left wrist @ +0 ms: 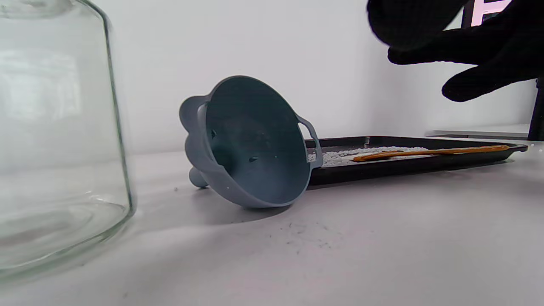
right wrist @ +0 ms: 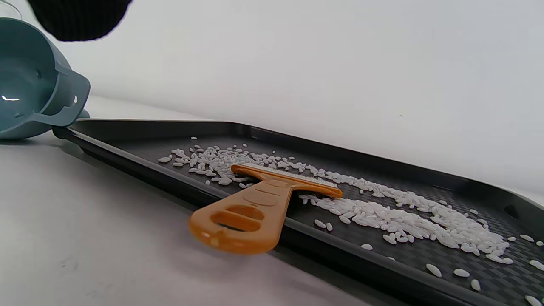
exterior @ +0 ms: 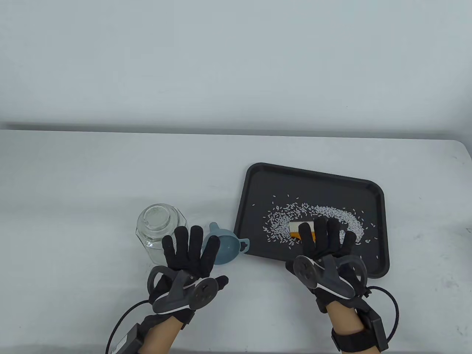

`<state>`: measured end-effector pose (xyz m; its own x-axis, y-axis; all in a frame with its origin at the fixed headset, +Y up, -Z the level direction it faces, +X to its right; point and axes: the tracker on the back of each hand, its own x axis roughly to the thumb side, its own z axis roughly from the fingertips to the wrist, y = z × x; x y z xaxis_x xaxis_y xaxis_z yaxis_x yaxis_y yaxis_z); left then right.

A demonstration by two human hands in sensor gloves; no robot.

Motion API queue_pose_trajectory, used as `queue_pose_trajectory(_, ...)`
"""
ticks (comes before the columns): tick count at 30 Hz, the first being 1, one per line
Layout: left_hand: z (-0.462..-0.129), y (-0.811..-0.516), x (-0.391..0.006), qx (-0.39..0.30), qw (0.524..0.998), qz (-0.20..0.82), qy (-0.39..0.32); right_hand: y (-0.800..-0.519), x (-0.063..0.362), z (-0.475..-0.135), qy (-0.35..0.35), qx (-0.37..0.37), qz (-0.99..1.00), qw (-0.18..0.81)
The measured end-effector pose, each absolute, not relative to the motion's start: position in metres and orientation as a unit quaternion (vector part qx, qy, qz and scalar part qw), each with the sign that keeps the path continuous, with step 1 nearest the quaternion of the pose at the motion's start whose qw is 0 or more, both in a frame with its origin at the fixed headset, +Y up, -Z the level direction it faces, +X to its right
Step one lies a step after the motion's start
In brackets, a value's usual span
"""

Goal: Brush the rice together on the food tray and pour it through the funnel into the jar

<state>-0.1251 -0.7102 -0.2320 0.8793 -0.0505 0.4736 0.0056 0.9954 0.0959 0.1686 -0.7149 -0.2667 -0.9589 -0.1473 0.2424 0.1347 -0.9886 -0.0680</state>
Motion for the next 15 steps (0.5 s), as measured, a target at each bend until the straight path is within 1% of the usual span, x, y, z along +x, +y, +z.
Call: queue_pose_trajectory(15, -0.2325, -0.71, -0.1249, 0.053, 0.967, -0.008, -0.248, -0.7148, 0.1712, -0.2673, 0.02, -0.121, -0.99, 0.063)
